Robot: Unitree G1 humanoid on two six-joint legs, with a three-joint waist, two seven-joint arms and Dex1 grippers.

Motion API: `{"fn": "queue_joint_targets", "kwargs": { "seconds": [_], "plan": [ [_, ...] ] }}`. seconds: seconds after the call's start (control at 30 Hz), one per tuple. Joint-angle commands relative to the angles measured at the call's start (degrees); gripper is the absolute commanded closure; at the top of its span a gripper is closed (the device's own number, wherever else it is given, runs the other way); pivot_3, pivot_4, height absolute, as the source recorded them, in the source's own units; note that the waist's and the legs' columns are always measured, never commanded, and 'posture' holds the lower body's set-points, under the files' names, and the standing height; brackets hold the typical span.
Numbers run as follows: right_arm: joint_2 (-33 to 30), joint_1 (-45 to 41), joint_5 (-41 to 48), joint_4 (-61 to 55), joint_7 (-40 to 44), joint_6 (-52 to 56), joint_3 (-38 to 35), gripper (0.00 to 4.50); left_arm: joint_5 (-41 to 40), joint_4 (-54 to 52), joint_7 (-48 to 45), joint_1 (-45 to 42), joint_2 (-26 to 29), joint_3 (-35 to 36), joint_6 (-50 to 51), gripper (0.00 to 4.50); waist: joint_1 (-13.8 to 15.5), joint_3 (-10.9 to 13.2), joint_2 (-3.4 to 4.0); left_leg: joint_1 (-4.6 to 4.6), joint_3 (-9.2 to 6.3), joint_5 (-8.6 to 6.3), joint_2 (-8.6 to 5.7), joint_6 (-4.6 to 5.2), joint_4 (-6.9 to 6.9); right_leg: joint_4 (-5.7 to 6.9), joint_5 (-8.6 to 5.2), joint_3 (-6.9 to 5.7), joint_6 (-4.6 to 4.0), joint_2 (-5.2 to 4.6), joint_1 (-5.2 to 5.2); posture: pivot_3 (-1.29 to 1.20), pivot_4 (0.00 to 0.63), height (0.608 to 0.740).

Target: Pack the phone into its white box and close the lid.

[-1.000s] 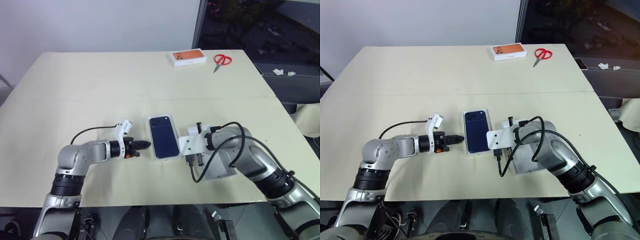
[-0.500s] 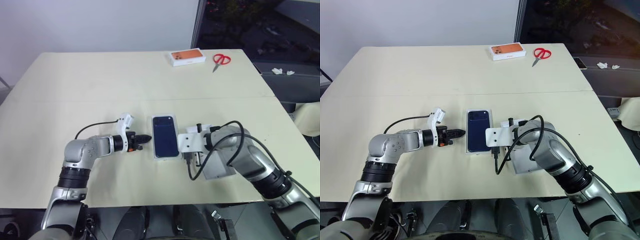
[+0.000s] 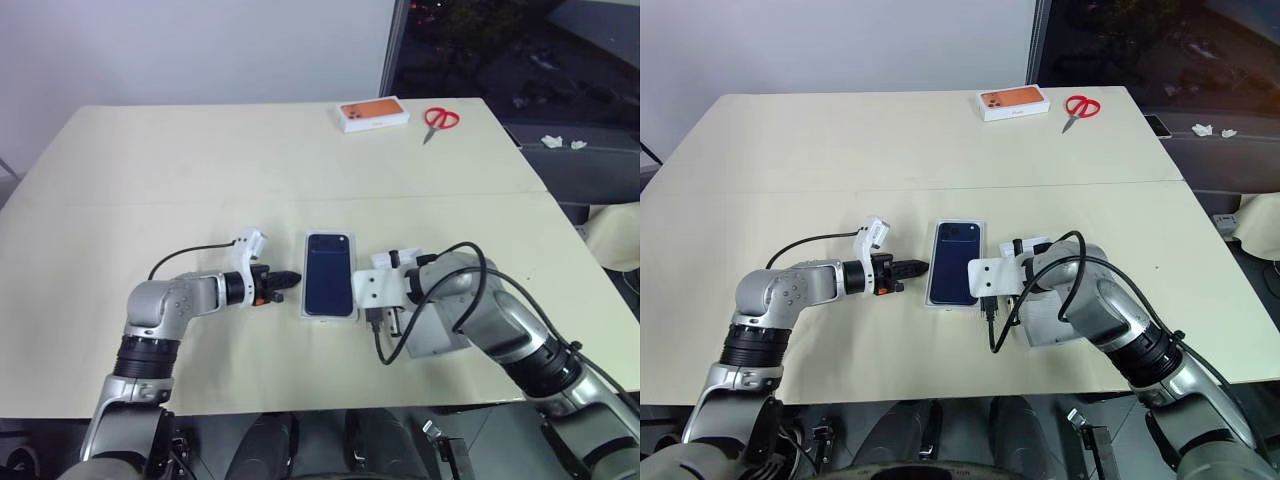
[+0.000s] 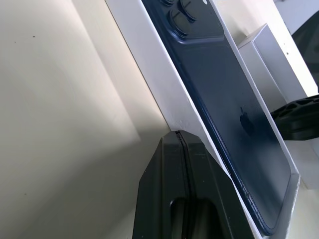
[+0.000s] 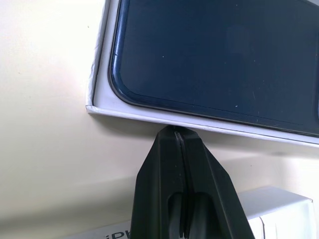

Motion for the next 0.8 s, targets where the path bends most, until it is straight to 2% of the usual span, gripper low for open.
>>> {"fn": "queue_joint_targets", "kwargs": {
  "seconds": [0.03, 0.1, 0.2, 0.3, 0.33, 0.4, 0.43, 0.6, 0.67, 0.73, 0.8],
  "plan": [
    [-0.48, -1.16, 4.47, -1.62, 1.81, 2.46, -3.28, 4.47, -1.86, -4.29, -1.70, 0.82, 1.34, 1.88, 0.10, 4.50, 0.03, 0.02, 0.02, -0.01, 0.00, 0.00, 0.00, 0.00, 0.00, 0.00, 0.00, 0.00, 0.00, 0.00, 0.00, 0.00, 0.150, 0.740],
    [-1.29, -2.02, 8.56, -3.34, 4.28, 7.68, -6.26, 4.47, -2.49, -6.31, -2.50, 1.90, 3.09, 2.71, 0.57, 4.50, 0.07, 0.06, 0.04, -0.13, 0.00, 0.00, 0.00, 0.00, 0.01, 0.00, 0.00, 0.00, 0.00, 0.00, -0.11, 0.00, 0.150, 0.740],
    [-2.01, -3.59, 11.85, -3.98, 3.55, 9.53, -10.27, 4.47, -3.40, -8.85, -4.21, 3.75, 6.60, 4.07, 0.76, 4.50, -0.06, 0.07, 0.07, -0.66, 0.00, 0.04, 0.00, -0.03, 0.09, 0.10, 0.02, 0.01, -0.01, 0.00, -0.69, 0.00, 0.150, 0.740],
    [-1.15, -3.81, 16.07, -5.07, 1.94, 13.10, -14.17, 4.47, -3.72, -10.27, -6.15, 5.19, 9.75, 5.22, -0.15, 4.50, 0.15, 0.08, 0.09, -0.80, -0.01, 0.06, 0.01, -0.06, 0.08, 0.12, 0.03, 0.01, -0.03, 0.01, -0.86, 0.00, 0.150, 0.740],
    [-0.44, -3.43, 18.10, -6.23, 1.52, 15.20, -15.57, 4.50, -3.50, -10.63, -6.89, 5.51, 10.69, 5.77, -1.41, 3.97, 0.19, 0.09, 0.11, -0.80, -0.02, 0.06, 0.02, -0.06, 0.07, 0.11, 0.02, 0.00, -0.03, 0.01, -0.86, 0.00, 0.150, 0.740],
    [-0.10, -2.80, 20.77, -7.95, 0.72, 18.59, -16.89, 3.98, -3.04, -11.06, -8.25, 6.03, 12.00, 6.08, -3.25, 3.28, 0.23, 0.10, 0.11, -0.86, -0.03, 0.05, 0.02, -0.05, 0.07, 0.08, 0.02, 0.00, -0.03, 0.00, -0.88, 0.00, 0.150, 0.740],
    [0.45, -2.81, 21.45, -8.58, -1.13, 22.64, -17.89, 3.60, -2.99, -11.32, -9.43, 6.20, 13.04, 6.39, -4.30, 2.69, 0.25, 0.11, 0.13, -0.86, -0.03, 0.05, 0.02, -0.05, 0.07, 0.08, 0.02, 0.00, -0.03, -0.01, -0.88, 0.00, 0.150, 0.740],
    [-0.06, -4.29, 25.29, -11.92, -6.89, 40.93, -20.18, 1.06, -4.04, -10.56, -16.12, 6.48, 16.77, 8.34, -8.84, 0.14, 0.30, 0.13, 0.16, -0.91, -0.02, 0.03, 0.01, -0.02, 0.10, 0.03, 0.02, 0.01, -0.09, -0.06, -0.88, 0.00, 0.150, 0.740],
    [0.69, -5.17, 28.71, -13.49, -7.84, 48.81, -21.71, 0.07, -3.26, -10.18, -17.65, 6.86, 17.70, 8.32, -11.02, 0.00, 0.29, 0.18, 0.25, -0.91, -0.01, 0.03, 0.01, -0.01, 0.09, 0.02, 0.02, 0.01, -0.10, -0.07, -0.90, 0.00, 0.150, 0.740],
    [0.95, -5.42, 31.29, -14.38, -9.12, 54.24, -22.85, 0.07, -2.91, -9.89, -18.94, 7.13, 18.41, 8.37, -12.65, 0.00, 0.22, 0.19, 0.26, -0.92, -0.01, 0.03, 0.01, -0.01, 0.06, 0.03, 0.02, 0.01, -0.11, -0.07, -0.92, 0.00, 0.150, 0.740],
    [-0.65, -3.94, 31.72, -15.72, -11.37, 54.16, -22.40, 0.07, -1.14, -10.59, -21.09, 7.95, 19.36, 7.87, -16.97, 0.00, 0.13, 0.19, 0.27, -0.93, 0.00, 0.03, 0.02, 0.00, 0.02, 0.02, 0.02, 0.01, -0.10, -0.07, -0.96, 0.00, 0.150, 0.740]
  ]
}}
